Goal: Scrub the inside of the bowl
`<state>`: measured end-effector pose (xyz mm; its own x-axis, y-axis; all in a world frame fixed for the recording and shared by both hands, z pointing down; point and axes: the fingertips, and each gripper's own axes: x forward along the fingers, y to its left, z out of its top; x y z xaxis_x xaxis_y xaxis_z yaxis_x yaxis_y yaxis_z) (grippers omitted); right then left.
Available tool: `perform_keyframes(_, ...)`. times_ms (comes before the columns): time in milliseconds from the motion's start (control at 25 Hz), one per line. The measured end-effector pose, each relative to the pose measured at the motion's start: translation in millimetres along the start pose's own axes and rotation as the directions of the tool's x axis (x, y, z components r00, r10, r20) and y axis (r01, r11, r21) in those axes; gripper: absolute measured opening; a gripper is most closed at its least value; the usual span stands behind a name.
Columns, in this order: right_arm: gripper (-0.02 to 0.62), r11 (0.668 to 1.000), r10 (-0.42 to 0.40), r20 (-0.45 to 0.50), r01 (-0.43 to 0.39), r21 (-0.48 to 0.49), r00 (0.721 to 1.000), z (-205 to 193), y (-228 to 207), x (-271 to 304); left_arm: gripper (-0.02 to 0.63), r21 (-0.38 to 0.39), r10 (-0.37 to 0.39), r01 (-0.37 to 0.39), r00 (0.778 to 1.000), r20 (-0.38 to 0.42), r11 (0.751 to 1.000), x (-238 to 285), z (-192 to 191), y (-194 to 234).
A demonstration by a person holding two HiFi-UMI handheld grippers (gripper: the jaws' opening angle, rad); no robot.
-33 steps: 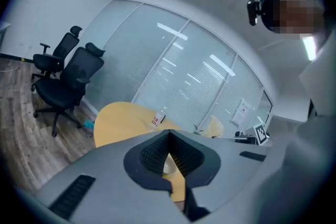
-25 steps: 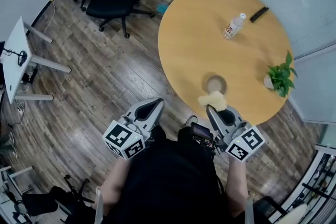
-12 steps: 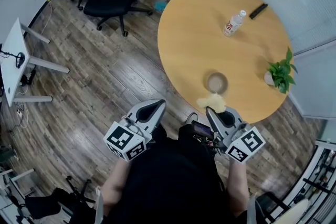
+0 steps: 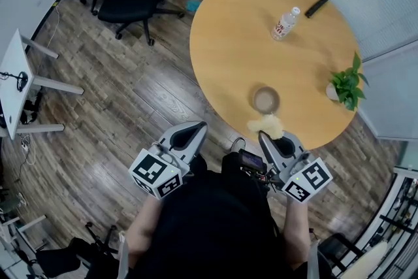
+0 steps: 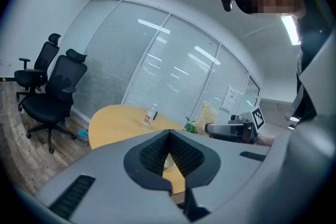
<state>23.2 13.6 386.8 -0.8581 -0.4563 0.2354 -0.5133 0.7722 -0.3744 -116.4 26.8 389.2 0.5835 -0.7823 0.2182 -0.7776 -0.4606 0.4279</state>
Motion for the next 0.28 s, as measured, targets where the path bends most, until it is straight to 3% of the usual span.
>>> perform_keyframes(280,0.037,1.0,-0.029,-0.006,0.029,-0.005,1.0,-1.1,-11.5,-10.9,0.011,0.006,-0.014,0.014,1.0,-0.015,1.0,9.1,-5.8,-9.0)
